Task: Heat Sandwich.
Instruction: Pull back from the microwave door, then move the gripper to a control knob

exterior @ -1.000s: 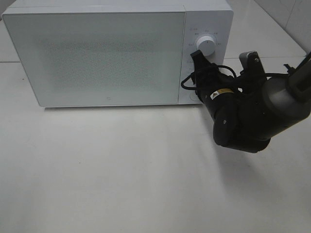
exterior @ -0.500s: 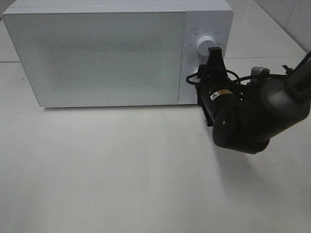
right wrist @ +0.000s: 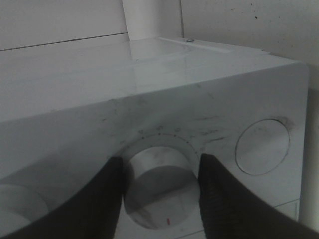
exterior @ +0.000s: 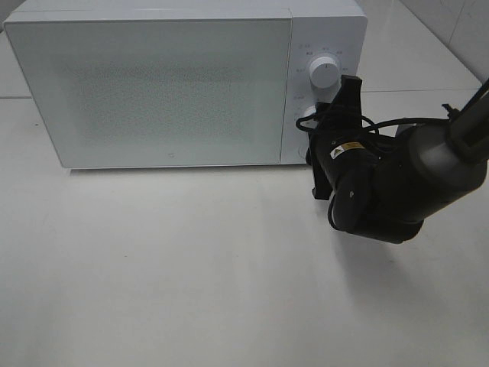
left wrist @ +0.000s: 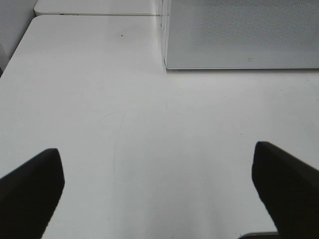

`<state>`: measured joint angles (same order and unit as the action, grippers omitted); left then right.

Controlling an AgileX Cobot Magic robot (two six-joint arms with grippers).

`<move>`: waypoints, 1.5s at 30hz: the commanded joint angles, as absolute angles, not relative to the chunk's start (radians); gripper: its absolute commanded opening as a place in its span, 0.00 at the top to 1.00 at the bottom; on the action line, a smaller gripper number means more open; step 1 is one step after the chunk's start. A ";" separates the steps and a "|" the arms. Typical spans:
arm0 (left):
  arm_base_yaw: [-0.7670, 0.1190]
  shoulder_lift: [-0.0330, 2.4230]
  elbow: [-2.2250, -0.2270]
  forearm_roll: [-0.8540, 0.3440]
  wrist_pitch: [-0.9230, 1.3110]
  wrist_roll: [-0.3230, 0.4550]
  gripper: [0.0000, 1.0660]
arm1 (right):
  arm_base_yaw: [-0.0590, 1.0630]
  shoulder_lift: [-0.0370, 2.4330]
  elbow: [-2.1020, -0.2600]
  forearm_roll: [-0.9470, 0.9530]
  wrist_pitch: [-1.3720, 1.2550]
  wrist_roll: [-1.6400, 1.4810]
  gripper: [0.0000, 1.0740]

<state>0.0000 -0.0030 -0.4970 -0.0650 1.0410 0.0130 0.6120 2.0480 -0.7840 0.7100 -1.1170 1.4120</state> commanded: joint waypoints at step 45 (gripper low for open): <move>0.000 -0.030 -0.494 -0.068 1.035 0.013 0.09 | 0.614 2.027 -0.803 0.667 -1.190 1.331 0.34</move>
<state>0.0000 -0.0030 -0.4970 -0.0650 1.0410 0.0130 0.6180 2.0470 -0.7840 0.7050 -1.1390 1.3510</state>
